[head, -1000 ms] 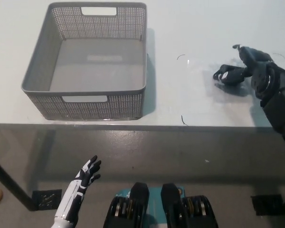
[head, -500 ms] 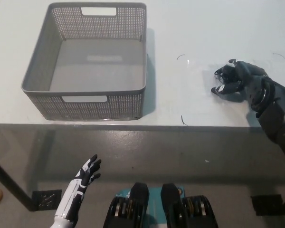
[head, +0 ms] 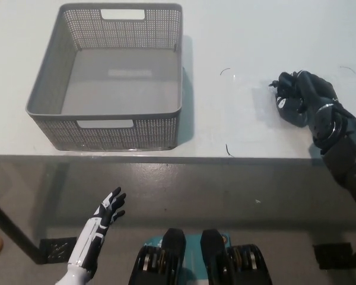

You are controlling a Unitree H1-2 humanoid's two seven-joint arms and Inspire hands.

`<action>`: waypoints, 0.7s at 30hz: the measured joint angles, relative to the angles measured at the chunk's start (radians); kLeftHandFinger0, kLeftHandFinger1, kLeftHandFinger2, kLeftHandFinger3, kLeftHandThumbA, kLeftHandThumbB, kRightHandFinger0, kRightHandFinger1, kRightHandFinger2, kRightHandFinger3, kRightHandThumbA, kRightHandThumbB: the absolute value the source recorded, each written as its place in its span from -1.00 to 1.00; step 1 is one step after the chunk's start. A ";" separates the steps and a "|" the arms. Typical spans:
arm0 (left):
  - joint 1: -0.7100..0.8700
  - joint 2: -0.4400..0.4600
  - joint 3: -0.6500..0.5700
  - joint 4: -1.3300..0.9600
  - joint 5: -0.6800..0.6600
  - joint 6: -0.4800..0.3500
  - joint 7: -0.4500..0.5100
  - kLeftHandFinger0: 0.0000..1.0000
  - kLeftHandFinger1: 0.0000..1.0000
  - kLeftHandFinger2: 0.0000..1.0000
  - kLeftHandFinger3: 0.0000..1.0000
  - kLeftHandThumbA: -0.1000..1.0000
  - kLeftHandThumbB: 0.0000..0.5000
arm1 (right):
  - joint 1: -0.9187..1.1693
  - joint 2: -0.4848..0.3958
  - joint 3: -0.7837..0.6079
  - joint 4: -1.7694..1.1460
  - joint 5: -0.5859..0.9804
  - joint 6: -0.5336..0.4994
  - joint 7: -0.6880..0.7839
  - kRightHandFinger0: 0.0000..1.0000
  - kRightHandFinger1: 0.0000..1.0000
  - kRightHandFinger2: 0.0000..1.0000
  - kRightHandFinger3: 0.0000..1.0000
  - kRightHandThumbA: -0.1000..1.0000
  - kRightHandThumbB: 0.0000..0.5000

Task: Use the right hand to pick up a webcam and put it into a container on the left side

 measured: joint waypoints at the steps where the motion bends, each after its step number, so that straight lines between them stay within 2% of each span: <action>1: -0.002 0.000 0.000 0.000 0.000 0.000 0.000 0.92 1.00 1.00 1.00 1.00 -0.61 | 0.001 0.000 -0.003 0.004 0.006 -0.008 -0.008 -1.00 -0.19 0.64 0.65 -1.00 -0.33; 4: -0.003 0.000 0.000 0.000 0.001 0.000 0.000 0.93 1.00 1.00 1.00 1.00 -0.52 | 0.004 0.001 -0.011 0.011 0.018 -0.029 -0.026 -1.00 -0.22 0.61 0.66 -1.00 -0.32; 8: -0.003 0.000 0.001 0.000 0.000 0.001 0.000 0.92 1.00 1.00 1.00 1.00 -0.62 | 0.007 0.004 -0.015 0.016 0.035 -0.047 -0.043 -1.00 -0.21 0.62 0.70 -1.00 -0.32; 11: -0.003 0.000 0.001 0.000 0.000 0.001 0.000 0.93 1.00 1.00 1.00 1.00 -0.56 | 0.007 0.005 -0.017 0.015 0.044 -0.058 -0.054 -1.00 -0.32 0.53 0.52 -1.00 -0.24; 12: -0.003 0.000 0.001 0.000 0.000 0.002 0.000 0.92 1.00 1.00 1.00 1.00 -0.53 | 0.007 0.005 -0.018 0.014 0.047 -0.063 -0.059 -1.00 -0.38 0.48 0.46 -1.00 -0.28; 17: -0.005 0.002 0.001 0.000 0.001 0.001 0.000 0.90 1.00 1.00 1.00 1.00 -0.63 | 0.003 0.001 -0.033 -0.017 0.060 -0.082 -0.080 -1.00 -0.40 0.49 0.51 -1.00 -0.28; 21: -0.007 0.003 0.002 0.001 0.001 0.001 0.000 0.89 1.00 1.00 1.00 1.00 -0.54 | -0.021 -0.012 -0.054 -0.086 0.069 -0.084 -0.095 -1.00 -0.30 0.62 0.63 -1.00 -0.37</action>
